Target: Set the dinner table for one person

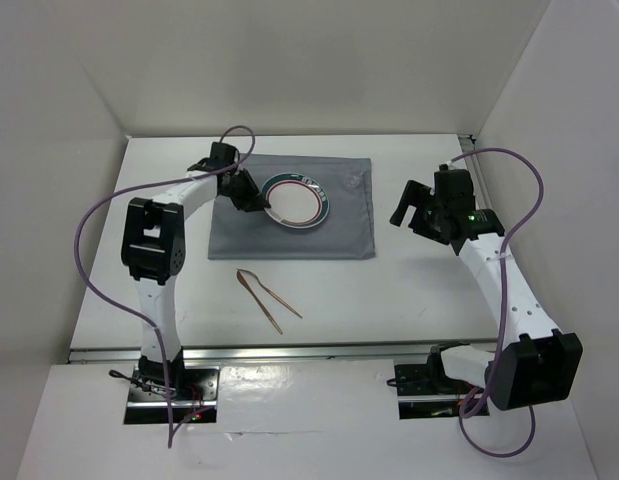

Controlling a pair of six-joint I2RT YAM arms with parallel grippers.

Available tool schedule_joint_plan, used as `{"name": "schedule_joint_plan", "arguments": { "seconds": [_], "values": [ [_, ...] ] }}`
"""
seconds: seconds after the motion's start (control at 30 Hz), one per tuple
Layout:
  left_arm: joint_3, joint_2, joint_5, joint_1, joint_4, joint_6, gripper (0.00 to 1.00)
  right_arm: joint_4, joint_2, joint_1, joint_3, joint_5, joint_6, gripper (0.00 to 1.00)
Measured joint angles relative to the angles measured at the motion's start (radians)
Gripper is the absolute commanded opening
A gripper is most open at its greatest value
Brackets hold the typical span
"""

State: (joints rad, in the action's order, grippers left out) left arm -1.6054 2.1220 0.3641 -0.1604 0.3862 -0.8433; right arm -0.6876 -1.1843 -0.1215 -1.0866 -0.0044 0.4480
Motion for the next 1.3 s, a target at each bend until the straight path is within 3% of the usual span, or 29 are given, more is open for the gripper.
{"name": "schedule_joint_plan", "arguments": {
  "seconds": [0.1, 0.13, 0.27, 0.3, 0.53, 0.7, 0.77, 0.9, 1.07, 1.3],
  "values": [
    [-0.051, 0.019, -0.047, -0.021, 0.047, 0.002, 0.59, 0.0, 0.0, 0.0, 0.0, -0.001, 0.0, 1.0],
    [-0.056, 0.02, -0.061, -0.028, 0.061, 0.005, 0.75, 0.0, 0.0, 0.0, 0.0, -0.002, 0.0, 1.0],
    [-0.058, 0.018, -0.12, -0.054, 0.102, 0.011, 0.97, 0.0, 0.001, 0.0, 0.0, -0.003, 0.0, 1.0],
    [-0.058, 0.016, -0.134, -0.06, 0.116, 0.018, 0.99, 0.0, 0.002, 0.0, 0.0, -0.003, 0.0, 1.0],
    [-0.097, -0.076, -0.251, -0.079, 0.238, 0.056, 1.0, -0.007, 0.033, 0.0, 0.0, -0.004, 0.0, 1.0],
    [-0.023, -0.354, -0.365, -0.096, 0.278, 0.066, 0.78, -0.013, 0.068, 0.0, 0.0, -0.014, 0.0, 1.0],
    [0.067, -0.513, -0.395, -0.113, 0.282, 0.047, 0.66, -0.013, 0.085, 0.0, 0.0, -0.023, 0.0, 1.0],
    [0.337, -0.755, -0.423, -0.165, 0.303, -0.038, 0.66, -0.012, 0.102, 0.001, 0.001, -0.053, 0.0, 1.0],
    [0.619, -0.795, -0.427, -0.234, 0.358, -0.129, 0.7, -0.012, 0.102, 0.001, 0.007, -0.088, 0.0, 1.0],
    [0.794, -0.851, -0.393, -0.279, 0.372, -0.188, 0.64, -0.008, 0.102, 0.002, 0.013, -0.127, 0.0, 1.0]
  ]
}}
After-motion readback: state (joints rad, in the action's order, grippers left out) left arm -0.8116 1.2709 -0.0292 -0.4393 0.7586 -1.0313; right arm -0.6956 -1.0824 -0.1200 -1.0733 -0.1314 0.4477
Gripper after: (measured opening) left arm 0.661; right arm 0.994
